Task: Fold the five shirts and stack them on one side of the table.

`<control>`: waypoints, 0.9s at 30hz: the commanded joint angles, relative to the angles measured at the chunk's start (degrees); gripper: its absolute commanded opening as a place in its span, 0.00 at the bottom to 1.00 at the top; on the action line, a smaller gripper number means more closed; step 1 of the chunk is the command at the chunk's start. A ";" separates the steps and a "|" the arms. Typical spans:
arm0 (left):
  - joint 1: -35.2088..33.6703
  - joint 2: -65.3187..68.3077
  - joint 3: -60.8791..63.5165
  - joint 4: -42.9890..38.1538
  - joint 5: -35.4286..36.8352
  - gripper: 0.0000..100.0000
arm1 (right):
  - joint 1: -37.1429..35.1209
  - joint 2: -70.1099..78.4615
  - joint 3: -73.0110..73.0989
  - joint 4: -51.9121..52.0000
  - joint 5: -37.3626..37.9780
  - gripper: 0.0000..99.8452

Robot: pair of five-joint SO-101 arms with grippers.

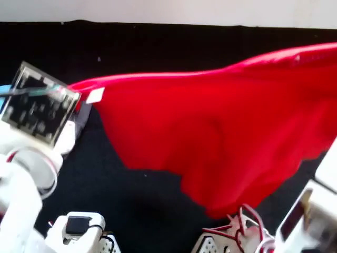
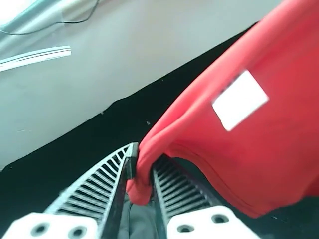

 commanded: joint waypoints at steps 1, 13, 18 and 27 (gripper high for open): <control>-1.45 -3.56 0.04 0.00 0.35 0.01 | 1.10 -1.80 -0.13 -0.66 0.35 0.01; -5.58 -11.30 0.40 -6.24 -5.63 0.01 | 1.01 -2.24 1.98 0.48 0.09 0.01; -5.49 -11.30 0.48 -6.07 -5.54 0.01 | 1.01 -2.77 6.99 0.48 0.09 0.01; -5.85 -14.81 0.40 -5.98 -5.45 0.01 | 1.01 -2.95 -2.33 6.99 0.18 0.01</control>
